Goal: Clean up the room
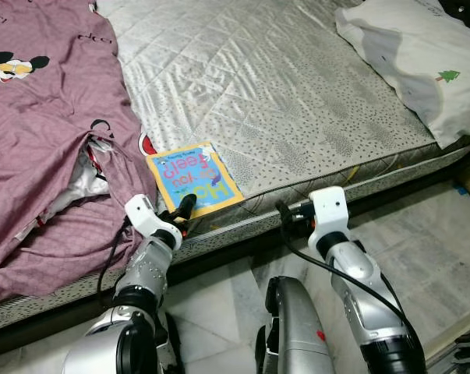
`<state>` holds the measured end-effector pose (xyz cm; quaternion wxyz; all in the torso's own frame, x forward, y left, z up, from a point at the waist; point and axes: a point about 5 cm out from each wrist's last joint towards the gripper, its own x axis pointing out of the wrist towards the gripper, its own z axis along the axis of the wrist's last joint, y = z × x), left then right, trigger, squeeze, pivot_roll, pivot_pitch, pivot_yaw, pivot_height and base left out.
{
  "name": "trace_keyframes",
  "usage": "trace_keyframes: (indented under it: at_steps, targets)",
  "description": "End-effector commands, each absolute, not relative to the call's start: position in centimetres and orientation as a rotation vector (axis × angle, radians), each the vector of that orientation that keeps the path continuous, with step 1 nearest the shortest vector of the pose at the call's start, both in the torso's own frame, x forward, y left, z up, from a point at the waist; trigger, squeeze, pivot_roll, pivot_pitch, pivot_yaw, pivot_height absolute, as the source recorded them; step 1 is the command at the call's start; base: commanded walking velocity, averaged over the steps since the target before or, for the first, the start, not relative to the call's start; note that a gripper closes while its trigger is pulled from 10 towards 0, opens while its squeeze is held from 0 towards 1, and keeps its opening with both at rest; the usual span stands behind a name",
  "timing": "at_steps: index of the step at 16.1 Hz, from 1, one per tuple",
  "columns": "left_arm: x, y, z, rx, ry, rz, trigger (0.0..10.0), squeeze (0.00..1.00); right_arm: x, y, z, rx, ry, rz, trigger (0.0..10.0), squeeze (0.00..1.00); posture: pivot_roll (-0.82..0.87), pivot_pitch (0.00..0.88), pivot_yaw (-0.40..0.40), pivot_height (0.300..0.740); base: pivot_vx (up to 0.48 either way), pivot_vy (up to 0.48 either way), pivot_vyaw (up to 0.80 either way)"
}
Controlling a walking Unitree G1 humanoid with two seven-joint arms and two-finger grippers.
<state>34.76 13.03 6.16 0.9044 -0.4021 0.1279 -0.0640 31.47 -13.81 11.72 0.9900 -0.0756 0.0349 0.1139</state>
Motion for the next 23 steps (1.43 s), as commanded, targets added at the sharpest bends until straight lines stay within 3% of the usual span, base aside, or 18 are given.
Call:
trace_keyframes:
  at_steps: [1, 16, 23]
  targets:
    - [34.2, 11.6, 5.3, -0.858, 0.324, -0.172, 0.0, 0.00, 31.4, -14.3, 11.5, -0.156, 0.079, 0.208, 10.0, 0.00, -0.21, 0.191, -0.106, 0.551, 0.000, 0.000, 0.00]
    - [34.7, 11.7, 6.2, -0.970, 0.253, -0.273, 0.0, 0.00, 31.6, -14.1, 11.3, -0.158, 0.069, 0.194, 10.0, 0.00, -0.20, 0.183, -0.096, 0.551, 0.000, 0.000, 0.00]
    - [34.9, 13.3, 7.3, -0.816, 0.088, -0.206, 0.0, 0.00, 32.1, -13.6, 11.7, -0.150, 0.049, 0.206, 10.0, 0.00, -0.17, 0.164, -0.096, 0.551, 0.000, 0.000, 0.00]
